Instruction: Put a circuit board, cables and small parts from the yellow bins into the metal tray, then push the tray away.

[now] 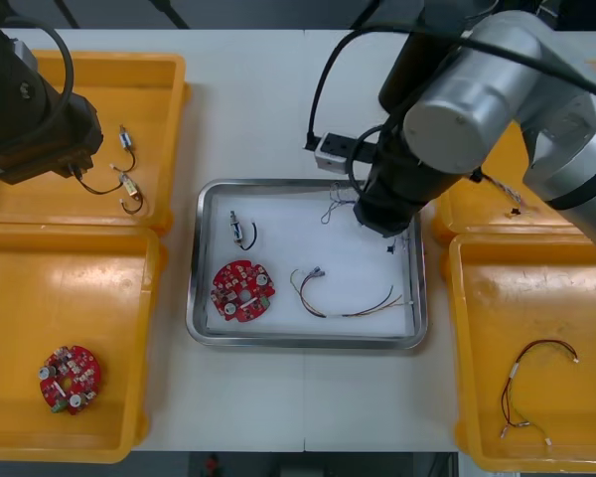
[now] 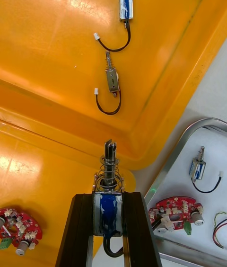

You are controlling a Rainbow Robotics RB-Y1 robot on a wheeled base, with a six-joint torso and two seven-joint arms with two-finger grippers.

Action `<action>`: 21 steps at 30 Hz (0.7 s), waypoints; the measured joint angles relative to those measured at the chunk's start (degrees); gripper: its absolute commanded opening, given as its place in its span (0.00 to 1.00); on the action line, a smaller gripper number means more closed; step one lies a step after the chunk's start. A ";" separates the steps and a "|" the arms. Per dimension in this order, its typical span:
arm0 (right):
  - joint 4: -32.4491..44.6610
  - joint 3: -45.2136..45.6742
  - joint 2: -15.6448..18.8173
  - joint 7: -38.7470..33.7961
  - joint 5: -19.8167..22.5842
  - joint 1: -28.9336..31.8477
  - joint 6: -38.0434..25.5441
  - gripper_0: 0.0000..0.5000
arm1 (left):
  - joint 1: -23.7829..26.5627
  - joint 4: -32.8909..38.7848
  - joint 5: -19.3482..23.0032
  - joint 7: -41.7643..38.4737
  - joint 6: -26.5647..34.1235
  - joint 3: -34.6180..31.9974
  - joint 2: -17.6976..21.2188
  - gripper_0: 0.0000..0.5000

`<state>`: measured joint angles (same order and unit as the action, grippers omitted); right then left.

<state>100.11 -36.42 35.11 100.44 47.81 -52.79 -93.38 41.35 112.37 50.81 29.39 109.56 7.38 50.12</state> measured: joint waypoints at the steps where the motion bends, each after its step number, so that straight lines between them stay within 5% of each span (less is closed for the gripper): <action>1: -0.03 -1.52 -0.32 -0.23 -1.06 0.00 0.83 0.00 | -0.01 0.00 -0.05 0.05 0.00 0.00 0.00 0.00; 9: -2.24 -10.75 -1.48 -0.22 -5.56 0.00 8.12 0.00 | -0.05 0.01 -0.18 0.34 0.01 0.01 0.00 0.00; 21: -5.22 -12.11 -1.49 -0.10 -7.83 0.00 11.52 0.08 | -0.07 0.01 -0.19 0.34 0.01 0.01 0.00 0.00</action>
<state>94.89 -48.53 33.62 100.34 39.97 -52.79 -81.87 41.28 112.38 50.63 29.73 109.57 7.39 50.12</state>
